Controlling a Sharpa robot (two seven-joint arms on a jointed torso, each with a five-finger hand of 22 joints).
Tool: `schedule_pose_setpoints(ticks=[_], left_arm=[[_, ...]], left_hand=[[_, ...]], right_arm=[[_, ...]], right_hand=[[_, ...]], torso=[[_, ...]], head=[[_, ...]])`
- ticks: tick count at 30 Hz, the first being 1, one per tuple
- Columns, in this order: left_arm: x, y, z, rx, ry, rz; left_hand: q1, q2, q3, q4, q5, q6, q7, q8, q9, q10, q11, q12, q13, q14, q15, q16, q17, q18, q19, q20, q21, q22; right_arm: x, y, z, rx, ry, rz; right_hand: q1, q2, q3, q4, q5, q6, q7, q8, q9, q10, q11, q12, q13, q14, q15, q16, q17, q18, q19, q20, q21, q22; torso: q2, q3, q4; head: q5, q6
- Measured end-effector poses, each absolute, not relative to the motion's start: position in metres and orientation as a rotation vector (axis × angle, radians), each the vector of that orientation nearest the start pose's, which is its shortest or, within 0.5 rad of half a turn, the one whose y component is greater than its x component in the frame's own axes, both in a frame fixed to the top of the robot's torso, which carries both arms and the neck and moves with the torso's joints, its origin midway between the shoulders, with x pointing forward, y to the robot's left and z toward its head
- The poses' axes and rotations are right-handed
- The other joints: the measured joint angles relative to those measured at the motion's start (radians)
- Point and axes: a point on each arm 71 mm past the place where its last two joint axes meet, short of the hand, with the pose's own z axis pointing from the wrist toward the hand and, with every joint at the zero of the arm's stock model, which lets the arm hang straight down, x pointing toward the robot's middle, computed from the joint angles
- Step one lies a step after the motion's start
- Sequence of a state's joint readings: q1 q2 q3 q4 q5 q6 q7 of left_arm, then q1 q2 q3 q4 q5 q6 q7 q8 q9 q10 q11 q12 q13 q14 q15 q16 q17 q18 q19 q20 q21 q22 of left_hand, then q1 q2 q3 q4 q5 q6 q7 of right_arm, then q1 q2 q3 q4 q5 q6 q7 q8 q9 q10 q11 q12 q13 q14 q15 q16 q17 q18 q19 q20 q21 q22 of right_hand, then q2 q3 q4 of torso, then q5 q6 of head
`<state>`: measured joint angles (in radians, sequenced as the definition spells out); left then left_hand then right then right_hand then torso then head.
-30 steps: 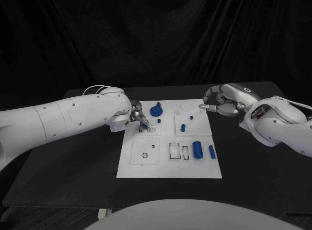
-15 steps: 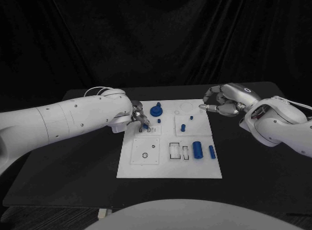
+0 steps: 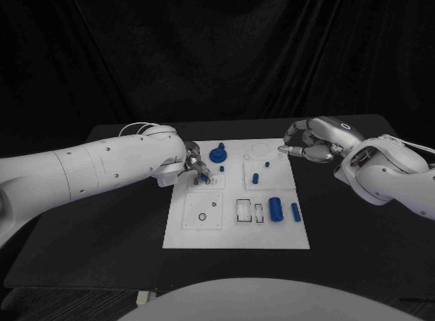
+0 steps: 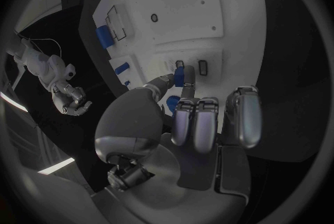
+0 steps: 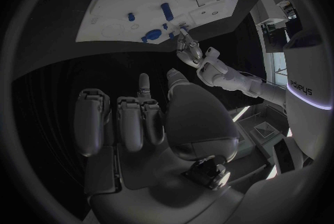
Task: Assemble the parts on the task board
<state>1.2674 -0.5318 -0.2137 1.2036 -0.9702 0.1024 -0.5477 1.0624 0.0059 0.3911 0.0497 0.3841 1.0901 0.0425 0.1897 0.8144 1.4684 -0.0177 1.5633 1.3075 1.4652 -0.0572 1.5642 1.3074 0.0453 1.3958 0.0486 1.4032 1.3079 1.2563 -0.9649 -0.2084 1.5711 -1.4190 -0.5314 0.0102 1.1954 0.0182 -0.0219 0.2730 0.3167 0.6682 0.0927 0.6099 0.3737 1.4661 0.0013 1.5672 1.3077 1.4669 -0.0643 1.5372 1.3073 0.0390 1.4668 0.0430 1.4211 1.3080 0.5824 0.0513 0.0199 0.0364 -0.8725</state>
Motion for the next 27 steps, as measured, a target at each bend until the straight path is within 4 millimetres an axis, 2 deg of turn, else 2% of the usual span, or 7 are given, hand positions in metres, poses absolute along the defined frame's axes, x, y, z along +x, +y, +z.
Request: schedule_pose_setpoints(ticks=[27], left_arm=[[0.5117,0.1576,-0.2729,-0.208,2.413,-0.293]], left_hand=[[-0.005,0.003,0.004,0.004,-0.001,0.0,0.004,0.002,0.004,0.0,0.0,-0.004,0.0,0.0,0.0,0.0,0.0,0.0,-0.007,0.0,-0.004,0.0]], right_arm=[[0.4597,-0.2463,-0.2002,-0.151,1.56,0.649]], right_hand=[[0.005,-0.005,0.0,0.0,0.008,0.0,0.0,0.0,0.0,0.0,0.0,0.0,0.0,0.0,0.0,0.0,0.0,0.0,0.0,0.0,-0.004,0.0]], torso=[[0.0,0.0,0.0004]], head=[[-0.001,0.0]])
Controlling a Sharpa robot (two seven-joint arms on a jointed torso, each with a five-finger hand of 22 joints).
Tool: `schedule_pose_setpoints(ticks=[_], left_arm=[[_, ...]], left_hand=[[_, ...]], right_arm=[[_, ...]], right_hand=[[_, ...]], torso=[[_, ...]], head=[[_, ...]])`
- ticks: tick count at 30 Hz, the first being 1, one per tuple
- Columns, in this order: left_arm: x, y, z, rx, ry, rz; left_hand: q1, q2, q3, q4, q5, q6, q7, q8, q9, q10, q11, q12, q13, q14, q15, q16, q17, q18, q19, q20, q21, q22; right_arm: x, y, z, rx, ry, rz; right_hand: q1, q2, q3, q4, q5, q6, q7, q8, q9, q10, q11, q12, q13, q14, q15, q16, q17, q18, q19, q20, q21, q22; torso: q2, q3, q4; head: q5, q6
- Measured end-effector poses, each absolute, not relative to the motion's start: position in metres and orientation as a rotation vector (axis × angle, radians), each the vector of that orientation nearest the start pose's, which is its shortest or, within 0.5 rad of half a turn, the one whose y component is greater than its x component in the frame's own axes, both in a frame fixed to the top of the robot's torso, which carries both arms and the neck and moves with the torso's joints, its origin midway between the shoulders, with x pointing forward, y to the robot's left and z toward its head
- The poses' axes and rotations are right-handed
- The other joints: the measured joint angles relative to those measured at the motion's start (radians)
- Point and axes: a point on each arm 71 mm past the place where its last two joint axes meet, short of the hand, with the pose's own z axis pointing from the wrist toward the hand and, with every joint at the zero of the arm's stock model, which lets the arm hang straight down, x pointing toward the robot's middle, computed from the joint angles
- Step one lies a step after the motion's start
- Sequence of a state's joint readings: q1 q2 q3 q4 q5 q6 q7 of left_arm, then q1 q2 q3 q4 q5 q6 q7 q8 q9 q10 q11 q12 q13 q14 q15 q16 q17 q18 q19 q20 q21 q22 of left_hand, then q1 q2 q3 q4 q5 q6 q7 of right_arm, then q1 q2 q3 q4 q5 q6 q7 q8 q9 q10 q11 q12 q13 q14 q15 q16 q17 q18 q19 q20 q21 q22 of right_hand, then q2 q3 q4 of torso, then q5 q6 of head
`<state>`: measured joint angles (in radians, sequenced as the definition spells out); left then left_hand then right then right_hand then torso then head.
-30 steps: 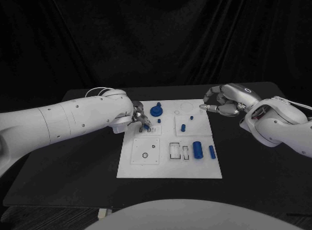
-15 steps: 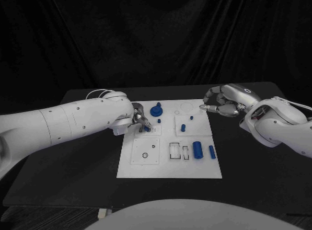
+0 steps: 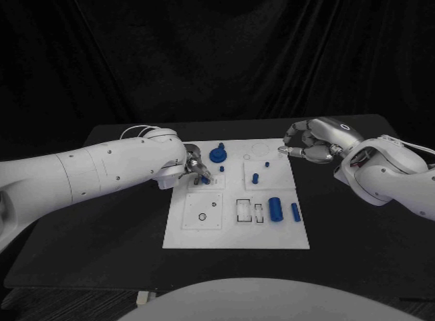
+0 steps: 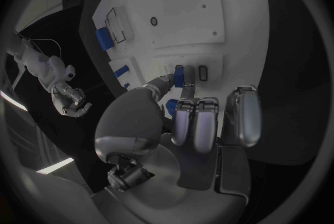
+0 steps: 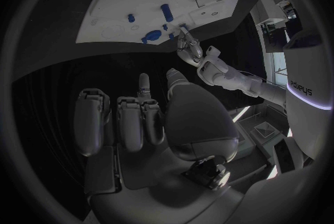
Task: Assemble the parts on the task board
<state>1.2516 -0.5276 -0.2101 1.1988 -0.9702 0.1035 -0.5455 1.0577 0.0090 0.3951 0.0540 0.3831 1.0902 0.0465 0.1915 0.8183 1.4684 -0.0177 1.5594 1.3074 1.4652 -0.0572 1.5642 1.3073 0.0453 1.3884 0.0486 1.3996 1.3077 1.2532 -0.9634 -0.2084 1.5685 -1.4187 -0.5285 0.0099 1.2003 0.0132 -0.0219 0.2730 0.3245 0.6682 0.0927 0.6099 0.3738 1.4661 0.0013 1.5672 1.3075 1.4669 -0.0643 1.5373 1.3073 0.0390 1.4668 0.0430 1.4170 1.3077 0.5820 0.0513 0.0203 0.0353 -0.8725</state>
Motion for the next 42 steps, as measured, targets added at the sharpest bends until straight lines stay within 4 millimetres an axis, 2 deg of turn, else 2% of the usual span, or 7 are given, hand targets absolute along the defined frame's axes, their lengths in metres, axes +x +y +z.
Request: schedule_pose_setpoints(ticks=[17,25,33,36,39,42], left_arm=[[0.5122,0.1551,-0.2739,-0.205,2.413,-0.298],[0.5122,0.1528,-0.275,-0.201,2.415,-0.301],[0.5119,0.1526,-0.2765,-0.2,2.42,-0.299],[0.5121,0.1523,-0.2766,-0.199,2.421,-0.299],[0.5124,0.1521,-0.2767,-0.197,2.423,-0.297],[0.5126,0.1523,-0.2768,-0.196,2.425,-0.295]], left_hand=[[-0.003,0.004,0.005,0.006,0.0,0.0,0.004,0.002,0.0,0.0,0.0,-0.004,0.0,0.0,0.0,0.0,0.001,0.0,0.0,0.0,-0.004,0.0],[-0.003,0.004,0.005,0.006,-0.005,-0.003,0.005,-0.01,-0.001,0.0,0.0,-0.008,0.0,0.0,0.0,0.0,0.001,0.0,0.0,0.0,-0.004,0.0],[-0.004,0.004,0.005,0.006,-0.01,-0.002,0.001,-0.01,0.001,0.0,0.0,-0.008,0.0,0.0,0.0,0.0,0.001,0.0,0.0,0.0,-0.008,0.0],[-0.007,0.007,0.006,0.006,-0.01,-0.002,0.001,-0.01,0.001,0.0,0.0,-0.008,0.0,0.0,0.0,0.0,0.001,0.0,0.0,0.0,-0.008,0.0],[-0.008,0.008,0.008,0.008,-0.031,-0.002,0.001,-0.01,0.004,0.0,0.0,-0.012,0.0,0.0,0.0,0.0,0.001,0.0,0.0,0.0,-0.011,0.0],[-0.008,0.008,0.008,0.008,-0.083,-0.002,0.002,-0.01,0.007,0.0,0.0,-0.012,0.0,0.0,0.0,0.0,0.001,0.0,-0.003,0.004,-0.015,0.0]], right_arm=[[0.4598,-0.247,-0.2026,-0.145,1.569,0.649],[0.4599,-0.2475,-0.203,-0.143,1.571,0.648],[0.4599,-0.2478,-0.2032,-0.142,1.573,0.647],[0.4599,-0.2478,-0.2032,-0.142,1.574,0.647],[0.46,-0.2479,-0.2033,-0.141,1.574,0.647],[0.4601,-0.2479,-0.2034,-0.141,1.575,0.646]], right_hand=[[0.0,0.0,0.0,0.0,0.0,0.0,0.0,0.0,-0.001,0.0,0.0,0.0,0.0,0.0,0.0,-0.004,0.0,0.0,0.0,0.0,-0.008,0.0],[0.0,0.0,0.0,0.0,0.0,0.0,0.0,0.0,-0.001,0.0,0.0,0.0,0.0,0.0,0.0,-0.004,0.0,0.0,0.0,0.0,-0.008,0.0],[0.0,0.0,0.0,0.0,0.0,0.0,0.0,0.0,-0.001,0.0,0.0,0.0,0.0,0.0,0.0,-0.004,0.0,0.0,0.0,0.0,-0.008,0.0],[0.004,0.004,0.0,0.0,0.0,0.0,0.0,0.0,-0.002,0.0,0.007,0.0,0.0,0.0,0.0,-0.008,0.0,0.0,-0.004,0.004,-0.012,0.0],[0.004,0.004,0.0,0.0,0.0,0.0,0.0,0.0,-0.002,0.0,0.007,0.0,0.0,0.0,0.0,-0.008,0.0,0.0,-0.004,0.004,-0.012,0.0],[0.004,0.004,0.0,0.0,0.0,0.0,0.0,0.0,-0.002,0.0,0.007,0.0,0.0,0.0,0.0,-0.008,0.0,0.0,-0.004,0.004,-0.012,0.0]], torso=[[0.0,0.0,0.0],[0.0,0.0,0.0],[0.0,-0.0001,-0.0005],[0.0,-0.0003,-0.0006],[0.0,-0.0003,-0.0006],[0.0,-0.0003,-0.0006]], head=[[0.0,0.0],[-0.002,0.0],[-0.009,0.0],[-0.013,0.0],[-0.014,0.0],[-0.014,0.0]])
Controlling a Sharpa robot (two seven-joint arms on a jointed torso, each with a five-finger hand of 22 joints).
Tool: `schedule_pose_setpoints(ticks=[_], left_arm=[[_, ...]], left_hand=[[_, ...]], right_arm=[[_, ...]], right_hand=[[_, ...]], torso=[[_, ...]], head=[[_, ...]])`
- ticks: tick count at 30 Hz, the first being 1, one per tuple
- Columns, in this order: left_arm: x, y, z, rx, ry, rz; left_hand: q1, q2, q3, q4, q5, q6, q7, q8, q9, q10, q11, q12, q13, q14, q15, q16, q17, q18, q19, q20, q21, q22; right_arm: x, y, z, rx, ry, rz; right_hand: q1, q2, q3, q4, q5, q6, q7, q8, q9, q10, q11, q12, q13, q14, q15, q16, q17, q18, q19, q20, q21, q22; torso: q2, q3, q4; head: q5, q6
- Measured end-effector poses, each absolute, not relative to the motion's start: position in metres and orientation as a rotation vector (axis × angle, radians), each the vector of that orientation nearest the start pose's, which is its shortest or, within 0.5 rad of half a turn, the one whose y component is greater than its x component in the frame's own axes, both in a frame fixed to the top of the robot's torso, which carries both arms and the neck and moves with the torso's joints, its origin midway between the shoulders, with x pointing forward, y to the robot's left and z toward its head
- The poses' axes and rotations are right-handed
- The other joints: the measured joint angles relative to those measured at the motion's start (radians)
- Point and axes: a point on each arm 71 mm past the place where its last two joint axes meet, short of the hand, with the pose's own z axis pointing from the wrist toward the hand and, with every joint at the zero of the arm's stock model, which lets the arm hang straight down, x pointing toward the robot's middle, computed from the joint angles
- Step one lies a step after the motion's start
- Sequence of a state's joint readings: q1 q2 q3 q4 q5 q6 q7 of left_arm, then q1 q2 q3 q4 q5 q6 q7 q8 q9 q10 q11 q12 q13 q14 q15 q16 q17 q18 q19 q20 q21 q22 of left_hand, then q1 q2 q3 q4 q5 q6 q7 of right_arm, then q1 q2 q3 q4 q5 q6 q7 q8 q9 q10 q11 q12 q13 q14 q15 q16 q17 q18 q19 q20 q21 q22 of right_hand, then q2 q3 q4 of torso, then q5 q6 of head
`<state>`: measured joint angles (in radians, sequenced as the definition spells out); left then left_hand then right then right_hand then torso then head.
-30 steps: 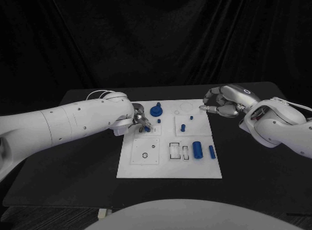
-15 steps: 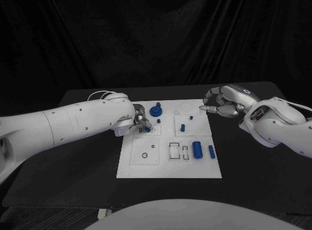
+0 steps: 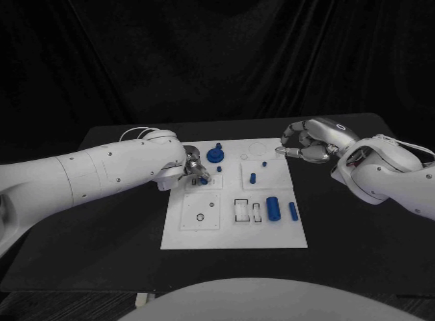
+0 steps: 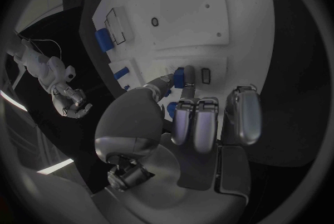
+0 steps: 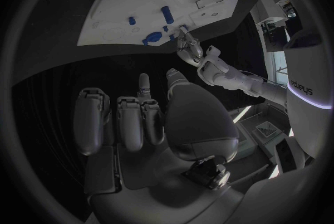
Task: Assemble the parts on the task board
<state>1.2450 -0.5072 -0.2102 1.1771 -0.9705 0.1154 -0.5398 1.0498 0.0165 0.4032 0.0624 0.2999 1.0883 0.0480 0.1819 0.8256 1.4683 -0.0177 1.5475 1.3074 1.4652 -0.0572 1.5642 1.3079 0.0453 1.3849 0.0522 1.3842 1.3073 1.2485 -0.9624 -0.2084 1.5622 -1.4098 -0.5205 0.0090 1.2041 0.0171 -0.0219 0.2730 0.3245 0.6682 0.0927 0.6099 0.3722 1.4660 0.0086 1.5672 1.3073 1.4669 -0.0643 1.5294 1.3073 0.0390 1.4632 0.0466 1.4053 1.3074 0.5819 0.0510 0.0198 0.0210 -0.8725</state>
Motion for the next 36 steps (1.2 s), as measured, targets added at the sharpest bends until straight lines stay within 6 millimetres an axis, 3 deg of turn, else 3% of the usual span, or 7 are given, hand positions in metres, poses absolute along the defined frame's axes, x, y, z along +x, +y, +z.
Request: schedule_pose_setpoints(ticks=[5,15,19,24,30,34,36], left_arm=[[0.5128,0.1532,-0.2773,-0.194,2.43,-0.289],[0.5121,0.1533,-0.2789,-0.188,2.441,-0.285],[0.5123,0.1532,-0.2789,-0.186,2.444,-0.284],[0.5126,0.1534,-0.279,-0.186,2.445,-0.283],[0.5124,0.1553,-0.2798,-0.189,2.446,-0.28],[0.5095,0.1589,-0.2812,-0.192,2.449,-0.281],[0.5069,0.161,-0.281,-0.19,2.449,-0.284]], left_hand=[[-0.023,-0.001,-0.014,0.014,-0.084,-0.004,-0.004,0.0,0.004,0.0,0.0,-0.004,0.0,0.0,0.0,0.0,0.0,0.0,0.0,0.0,-0.007,0.0],[-0.139,-0.025,-0.151,0.122,-0.239,-0.007,0.004,-0.018,0.005,-0.003,0.003,-0.004,0.0,0.0,0.0,0.0,0.0,0.0,-0.004,0.004,-0.015,0.0],[-0.182,-0.032,-0.204,0.164,-0.246,-0.006,0.003,-0.023,0.005,-0.004,0.004,-0.004,0.0,0.0,0.0,0.0,0.0,0.0,-0.004,0.004,-0.022,0.0],[-0.191,-0.028,-0.238,0.19,-0.246,-0.004,0.008,-0.023,0.013,-0.004,0.004,-0.004,0.0,0.0,0.0,0.0,0.0,0.0,-0.004,0.004,-0.022,0.0],[-0.191,-0.028,-0.273,0.213,-0.246,0.007,0.004,0.009,0.053,-0.004,0.004,-0.004,0.0,0.0,0.0,0.0,0.0,0.0,-0.004,0.004,-0.022,0.0],[-0.171,-0.008,-0.309,0.22,-0.246,0.012,-0.01,0.089,0.158,-0.002,-0.002,-0.002,0.0,0.001,-0.006,0.0,0.0,0.0,0.006,-0.006,-0.021,0.0],[-0.151,0.008,-0.337,0.221,-0.246,-0.001,-0.022,0.18,0.275,-0.002,-0.021,0.019,0.0,0.001,-0.017,0.0,0.0,0.0,0.034,-0.014,0.006,0.0]], right_arm=[[0.4601,-0.2481,-0.2035,-0.141,1.576,0.646],[0.4598,-0.248,-0.2046,-0.141,1.581,0.646],[0.4596,-0.2479,-0.2053,-0.141,1.584,0.646],[0.4594,-0.2481,-0.206,-0.141,1.586,0.646],[0.4589,-0.2487,-0.2075,-0.141,1.592,0.645],[0.4587,-0.249,-0.2081,-0.14,1.594,0.644],[0.4587,-0.249,-0.2081,-0.14,1.595,0.644]], right_hand=[[0.0,0.0,0.0,0.0,0.0,0.0,0.0,0.0,0.0,0.0,0.0,0.0,0.0,0.0,0.0,0.0,0.0,0.0,0.0,0.0,0.0,0.0],[0.0,0.0,0.0,0.0,0.0,0.0,0.0,0.0,0.0,0.0,0.0,0.0,0.001,0.0,0.0,0.0,0.0,0.0,0.0,0.0,0.0,0.0],[0.0,0.0,0.0,0.0,0.0,0.0,0.0,0.0,0.0,0.0,0.0,0.0,0.001,0.0,0.0,0.0,0.0,0.0,0.0,0.0,0.0,0.0],[0.0,0.0,0.0,0.0,0.0,0.0,0.0,0.0,0.0,0.0,0.0,0.0,0.001,0.0,0.0,0.0,0.0,0.0,0.0,0.0,0.0,0.0],[0.0,0.0,0.0,0.0,0.004,0.0,0.0,0.0,-0.001,0.0,0.0,0.0,0.001,-0.004,0.004,0.0,0.0,0.0,0.0,0.0,0.0,0.0],[0.0,0.0,-0.001,0.001,0.004,0.0,0.0,0.0,-0.002,0.0,0.0,0.0,0.001,-0.004,0.004,0.0,0.0,0.0,0.0,0.0,0.0,0.0],[0.0,0.0,-0.003,0.003,0.004,0.0,0.0,0.0,-0.002,0.0,0.0,0.0,0.0,-0.004,0.004,0.0,0.0,0.0,0.0,0.0,0.0,0.0]], torso=[[0.0,0.0,0.0],[0.0,0.0,-0.0001],[0.0,0.0,0.0001],[0.0,-0.0001,0.0005],[0.0,-0.0001,0.0005],[0.0,-0.0002,0.0005],[0.0,-0.0002,0.0005]], head=[[0.0,0.0],[0.004,0.0],[0.006,0.0],[0.007,0.0],[0.009,0.0],[0.011,0.0],[0.012,0.0]])
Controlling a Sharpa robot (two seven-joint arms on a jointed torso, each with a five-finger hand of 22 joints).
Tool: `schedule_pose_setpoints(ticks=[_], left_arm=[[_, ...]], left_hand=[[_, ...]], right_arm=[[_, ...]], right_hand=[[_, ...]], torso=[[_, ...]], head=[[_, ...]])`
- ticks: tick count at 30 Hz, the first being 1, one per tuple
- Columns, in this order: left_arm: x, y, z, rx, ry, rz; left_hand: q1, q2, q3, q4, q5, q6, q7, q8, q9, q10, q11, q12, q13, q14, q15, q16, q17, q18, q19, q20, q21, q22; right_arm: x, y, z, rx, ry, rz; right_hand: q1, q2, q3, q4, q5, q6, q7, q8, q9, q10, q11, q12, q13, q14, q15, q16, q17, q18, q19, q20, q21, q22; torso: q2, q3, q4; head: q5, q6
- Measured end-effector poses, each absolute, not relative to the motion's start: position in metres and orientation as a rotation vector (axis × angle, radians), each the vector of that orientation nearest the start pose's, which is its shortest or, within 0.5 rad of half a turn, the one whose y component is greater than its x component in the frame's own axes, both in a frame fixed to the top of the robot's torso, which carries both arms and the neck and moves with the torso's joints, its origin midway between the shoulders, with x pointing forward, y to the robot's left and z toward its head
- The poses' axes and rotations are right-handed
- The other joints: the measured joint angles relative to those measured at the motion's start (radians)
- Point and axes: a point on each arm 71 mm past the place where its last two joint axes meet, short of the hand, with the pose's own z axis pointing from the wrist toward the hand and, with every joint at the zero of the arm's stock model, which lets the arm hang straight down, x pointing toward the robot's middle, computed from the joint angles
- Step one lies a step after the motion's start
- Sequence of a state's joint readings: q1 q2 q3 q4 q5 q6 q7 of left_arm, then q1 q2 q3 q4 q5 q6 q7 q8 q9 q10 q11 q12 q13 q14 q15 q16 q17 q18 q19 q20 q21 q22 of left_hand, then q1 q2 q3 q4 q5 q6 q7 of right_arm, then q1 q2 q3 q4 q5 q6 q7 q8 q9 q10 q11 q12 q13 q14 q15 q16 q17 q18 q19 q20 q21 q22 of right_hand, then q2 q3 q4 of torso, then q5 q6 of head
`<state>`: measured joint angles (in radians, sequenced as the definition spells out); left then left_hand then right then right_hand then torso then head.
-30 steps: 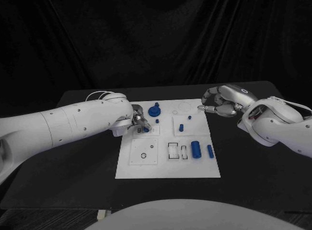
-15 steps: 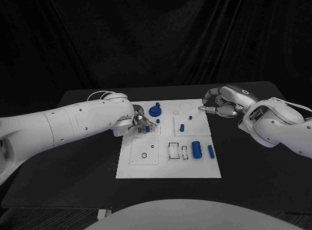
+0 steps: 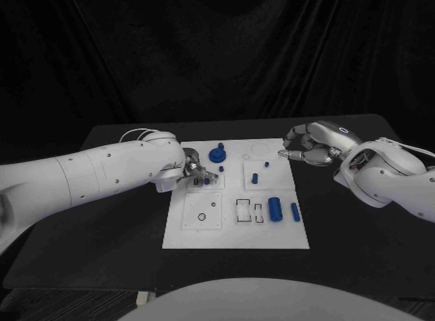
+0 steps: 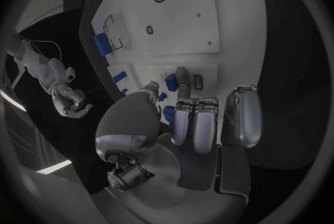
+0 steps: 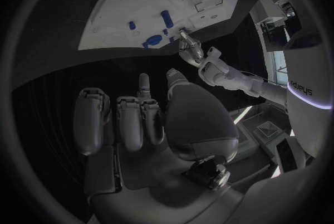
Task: Assemble the parts on the task board
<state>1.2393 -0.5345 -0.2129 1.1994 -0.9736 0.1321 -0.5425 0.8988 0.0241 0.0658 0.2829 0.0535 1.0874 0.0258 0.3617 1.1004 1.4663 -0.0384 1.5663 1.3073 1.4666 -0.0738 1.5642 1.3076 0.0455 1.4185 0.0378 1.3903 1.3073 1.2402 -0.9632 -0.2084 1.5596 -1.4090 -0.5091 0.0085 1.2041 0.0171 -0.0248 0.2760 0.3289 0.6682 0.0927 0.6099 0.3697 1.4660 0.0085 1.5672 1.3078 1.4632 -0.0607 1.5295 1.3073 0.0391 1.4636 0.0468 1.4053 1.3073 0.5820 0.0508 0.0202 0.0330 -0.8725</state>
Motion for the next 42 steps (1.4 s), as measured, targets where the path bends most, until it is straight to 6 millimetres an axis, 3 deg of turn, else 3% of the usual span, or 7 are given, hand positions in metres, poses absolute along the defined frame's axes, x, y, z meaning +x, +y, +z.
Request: schedule_pose_setpoints(ticks=[2,4,12,19,25,34,42], left_arm=[[0.504,0.164,-0.28,-0.183,2.444,-0.285],[0.504,0.167,-0.275,-0.176,2.432,-0.283],[0.52,0.186,-0.226,-0.17,2.302,-0.273],[0.531,0.197,-0.203,-0.184,2.218,-0.273],[0.542,0.2,-0.203,-0.194,2.202,-0.248],[0.553,0.211,-0.227,-0.219,2.229,-0.18],[0.563,0.216,-0.235,-0.217,2.222,-0.143]], left_hand=[[0.008,-0.004,-0.021,0.001,0.0,0.008,-0.01,0.098,0.091,0.0,-0.003,0.001,0.0,-0.001,-0.006,0.0,0.0,0.0,0.019,-0.009,0.022,0.0],[0.016,0.001,-0.033,0.003,0.0,-0.005,-0.017,0.126,0.134,-0.001,-0.004,0.001,0.0,0.0,-0.006,0.0,0.0,0.0,0.022,-0.012,0.023,0.0],[0.029,0.007,-0.05,0.002,0.0,-0.061,-0.013,0.09,0.153,-0.001,-0.004,0.001,0.0,0.002,-0.009,0.0,0.0,0.0,0.022,-0.012,0.023,0.0],[0.057,0.011,-0.053,-0.002,0.0,-0.073,-0.011,0.072,0.149,-0.001,-0.004,0.001,0.0,0.002,-0.009,0.0,0.0,0.0,0.026,-0.009,0.027,0.0],[0.082,0.019,-0.053,-0.002,0.0,-0.082,-0.003,0.052,0.144,-0.001,-0.004,0.001,0.0,0.002,-0.009,0.0,0.0,0.0,0.026,-0.009,0.027,0.001],[0.105,0.022,-0.056,-0.004,0.0,-0.098,0.003,0.035,0.139,-0.001,-0.004,0.001,0.001,0.002,-0.009,0.0,0.0,0.0,0.022,-0.005,0.017,0.001],[0.105,0.022,-0.059,-0.007,0.0,-0.107,0.008,0.026,0.138,0.002,-0.001,0.001,0.001,0.0,-0.006,0.0,0.0,0.0,0.022,-0.005,0.016,0.001]], right_arm=[[0.459,-0.249,-0.208,-0.14,1.595,0.644],[0.459,-0.249,-0.208,-0.141,1.595,0.645],[0.459,-0.251,-0.208,-0.139,1.596,0.642],[0.459,-0.25,-0.209,-0.135,1.597,0.644],[0.46,-0.25,-0.209,-0.131,1.598,0.646],[0.46,-0.251,-0.209,-0.128,1.604,0.647],[0.46,-0.25,-0.21,-0.129,1.61,0.649]], right_hand=[[0.0,0.0,-0.003,0.003,0.0,0.0,0.0,0.0,-0.001,0.0,0.0,0.0,0.0,0.0,0.0,0.0,0.0,0.0,0.003,0.003,0.0,0.0],[0.0,0.0,-0.003,0.003,0.0,0.0,0.0,0.0,-0.003,0.0,0.0,0.0,0.0,0.003,0.003,0.0,0.0,0.0,0.003,0.003,0.0,0.0],[0.0,0.0,-0.008,0.008,0.0,-0.006,0.006,-0.011,-0.01,0.0,0.0,0.0,0.0,0.003,0.003,0.0,0.0,0.0,0.003,0.003,0.0,0.001],[-0.007,0.007,-0.011,0.011,0.0,-0.007,0.007,-0.015,-0.015,0.0,0.0,0.0,0.0,0.003,0.003,0.0,0.0,0.0,0.003,0.003,0.0,0.001],[-0.007,0.007,-0.011,0.011,0.0,-0.007,0.007,-0.015,-0.015,0.0,0.0,0.0,0.0,0.003,0.003,0.0,0.0,0.0,0.003,0.003,0.0,0.001],[-0.007,0.007,-0.011,0.011,0.003,-0.007,0.007,-0.015,-0.018,0.0,0.0,0.0,0.0,0.003,0.003,0.0,0.0,0.0,0.003,0.003,0.0,0.001],[-0.007,0.007,-0.011,0.011,0.004,-0.007,0.007,-0.015,-0.019,0.0,0.0,0.0,0.0,0.003,0.003,0.0,0.0,0.0,0.003,0.003,0.0,0.0]], torso=[[0.0,0.0,0.0001],[0.0,0.0,0.0001],[0.0,-0.0003,0.0001],[-0.001,-0.0004,-0.0003],[-0.001,-0.0003,0.0007],[0.001,-0.0003,0.0006],[0.002,-0.0004,-0.0002]], head=[[0.001,0.0],[0.003,0.0],[0.01,0.0],[0.009,0.0],[0.01,0.0],[0.013,0.0],[0.017,0.0]])
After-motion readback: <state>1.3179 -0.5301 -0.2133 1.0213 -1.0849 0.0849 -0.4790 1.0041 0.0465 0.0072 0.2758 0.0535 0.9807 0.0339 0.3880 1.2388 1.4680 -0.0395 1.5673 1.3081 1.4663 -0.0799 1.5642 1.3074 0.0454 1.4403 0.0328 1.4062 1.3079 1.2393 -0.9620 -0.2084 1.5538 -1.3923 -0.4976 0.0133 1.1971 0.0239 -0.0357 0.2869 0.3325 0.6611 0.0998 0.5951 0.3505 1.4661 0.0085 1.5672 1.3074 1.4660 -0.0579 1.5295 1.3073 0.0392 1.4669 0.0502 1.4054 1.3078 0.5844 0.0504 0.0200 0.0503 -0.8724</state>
